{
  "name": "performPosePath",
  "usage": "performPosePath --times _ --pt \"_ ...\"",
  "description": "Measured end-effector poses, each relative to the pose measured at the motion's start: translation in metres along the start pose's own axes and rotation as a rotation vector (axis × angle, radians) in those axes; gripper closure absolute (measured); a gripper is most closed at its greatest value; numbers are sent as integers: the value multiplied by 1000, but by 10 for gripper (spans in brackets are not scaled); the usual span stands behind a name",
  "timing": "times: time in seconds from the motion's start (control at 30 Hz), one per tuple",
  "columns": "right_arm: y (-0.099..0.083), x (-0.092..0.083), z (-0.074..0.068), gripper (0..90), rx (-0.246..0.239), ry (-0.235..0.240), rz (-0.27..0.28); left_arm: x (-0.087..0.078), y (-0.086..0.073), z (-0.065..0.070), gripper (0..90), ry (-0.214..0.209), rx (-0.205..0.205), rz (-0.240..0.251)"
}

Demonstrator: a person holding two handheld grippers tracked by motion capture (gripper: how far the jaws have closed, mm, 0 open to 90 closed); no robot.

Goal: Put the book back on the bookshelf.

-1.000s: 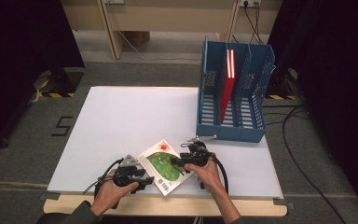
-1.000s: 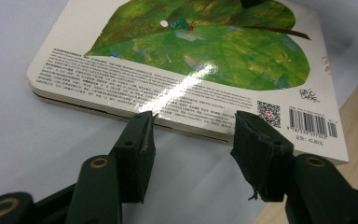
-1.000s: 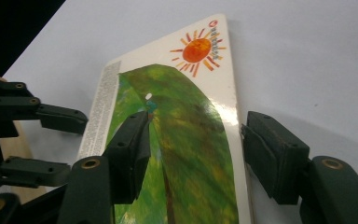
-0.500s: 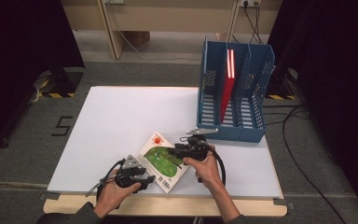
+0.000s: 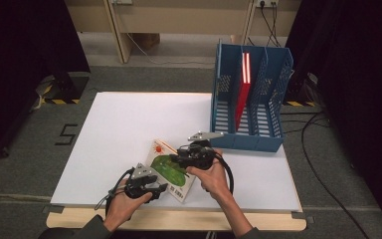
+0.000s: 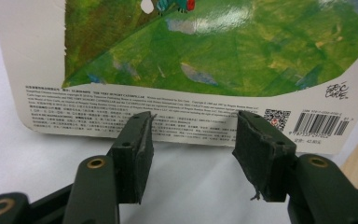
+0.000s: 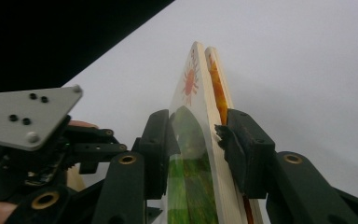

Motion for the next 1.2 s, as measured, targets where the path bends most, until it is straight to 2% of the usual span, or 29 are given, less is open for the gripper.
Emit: performPosePath --times 0.13,0.27,0.33,0.6,0.73,0.83,1.0,1.07,1.13,1.2 --pt "4 -3 -18 641 -20 45 15 -4 -3 -3 485 -14 -2 -5" --pt "5 -4 -34 648 -65 55 21 -6 -6 -2 468 -23 6 -7" --pt "5 -4 -41 652 -68 76 31 -9 -8 -4 462 -26 4 -11" --pt "3 -3 -67 644 -114 130 32 -23 -8 -30 443 -3 -28 0" --pt "1 -2 -78 617 -139 159 32 -27 -9 -37 430 4 -33 5" --pt "0 -1 -80 598 -174 130 23 -29 -9 -40 425 7 -39 9" --pt "-2 -6 -83 525 -186 122 37 -33 -8 -44 421 7 -51 20" --pt "-1 -10 -80 491 -195 93 60 -35 -7 -46 421 7 -57 25" --pt "-1 -17 -79 456 -201 85 88 -37 -6 -48 421 9 -61 31" --pt "-4 -23 -75 447 -227 41 101 -38 -6 -50 419 8 -71 35"
Point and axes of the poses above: each handheld gripper's, and its own axes: x roughly forward along the jaws, y roughly out of its top, z roughly to its right, the point moved 10 cm from there along x, roughly forward along the jaws, and after that the axes turned 8 degrees about -x, right-handed, at the moved point
